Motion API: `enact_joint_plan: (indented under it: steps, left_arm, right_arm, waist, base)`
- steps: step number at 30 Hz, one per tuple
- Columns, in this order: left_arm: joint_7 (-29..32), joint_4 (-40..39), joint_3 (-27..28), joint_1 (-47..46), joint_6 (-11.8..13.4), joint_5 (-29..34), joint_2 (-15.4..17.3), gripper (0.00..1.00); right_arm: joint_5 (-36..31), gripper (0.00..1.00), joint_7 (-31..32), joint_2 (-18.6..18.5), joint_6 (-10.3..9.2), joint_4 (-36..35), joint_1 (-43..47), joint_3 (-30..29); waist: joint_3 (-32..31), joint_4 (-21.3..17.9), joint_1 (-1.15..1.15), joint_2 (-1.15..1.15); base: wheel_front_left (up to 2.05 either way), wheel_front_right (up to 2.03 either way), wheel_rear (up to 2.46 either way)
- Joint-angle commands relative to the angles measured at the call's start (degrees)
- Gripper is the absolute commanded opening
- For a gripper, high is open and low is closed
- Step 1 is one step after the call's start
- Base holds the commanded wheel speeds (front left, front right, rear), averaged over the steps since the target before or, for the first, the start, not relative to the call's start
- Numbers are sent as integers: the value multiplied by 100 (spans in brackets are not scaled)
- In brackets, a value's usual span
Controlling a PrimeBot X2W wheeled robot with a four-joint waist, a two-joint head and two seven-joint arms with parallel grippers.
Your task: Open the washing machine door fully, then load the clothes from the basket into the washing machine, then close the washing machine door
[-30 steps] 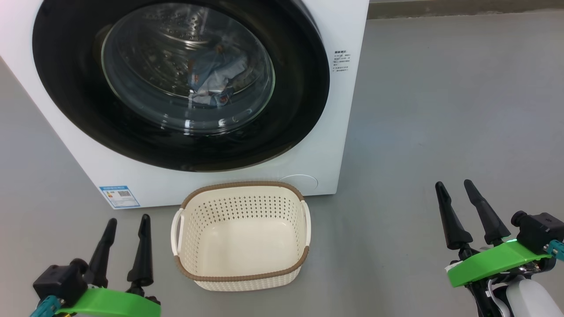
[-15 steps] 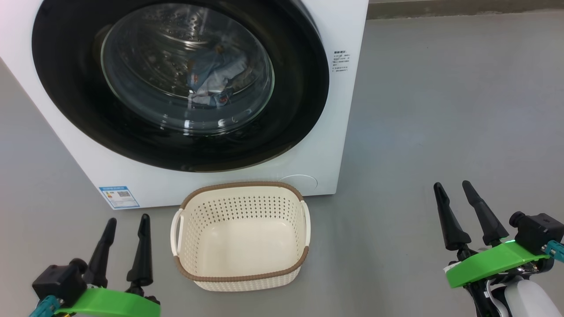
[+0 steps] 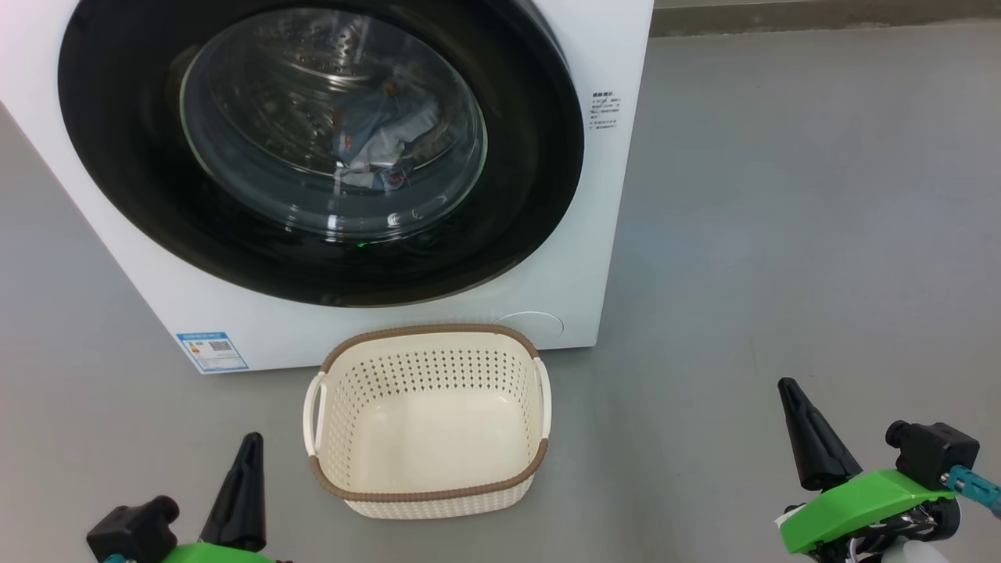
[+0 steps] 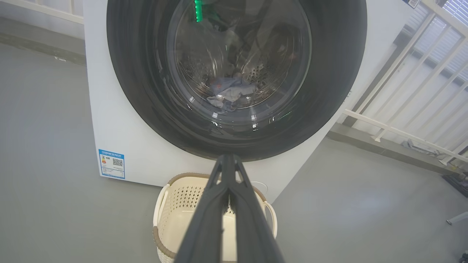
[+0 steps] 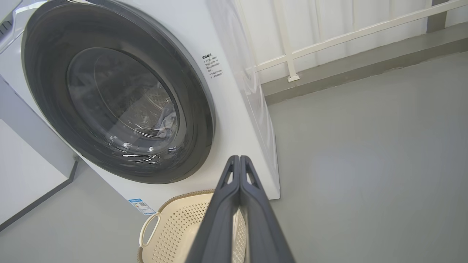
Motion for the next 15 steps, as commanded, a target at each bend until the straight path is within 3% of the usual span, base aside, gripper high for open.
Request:
enact_joint_plan:
  steps: [1, 15]
  left_arm:
    - [40, -123, 95, -159, -1, -161, 59, 0]
    - [250, -83, 219, -204, -3, -840, 30, 0]
  right_arm:
    - [144, 0, 47, -23, -1, -161, -149, -66]
    - [802, 0, 267, 64, -2, -198, -129, -183]
  waist:
    - [2, 2, 4, 0]
    - [2, 19, -3, 0]
  base:
    - [0, 0, 0]
    - [0, 0, 0]
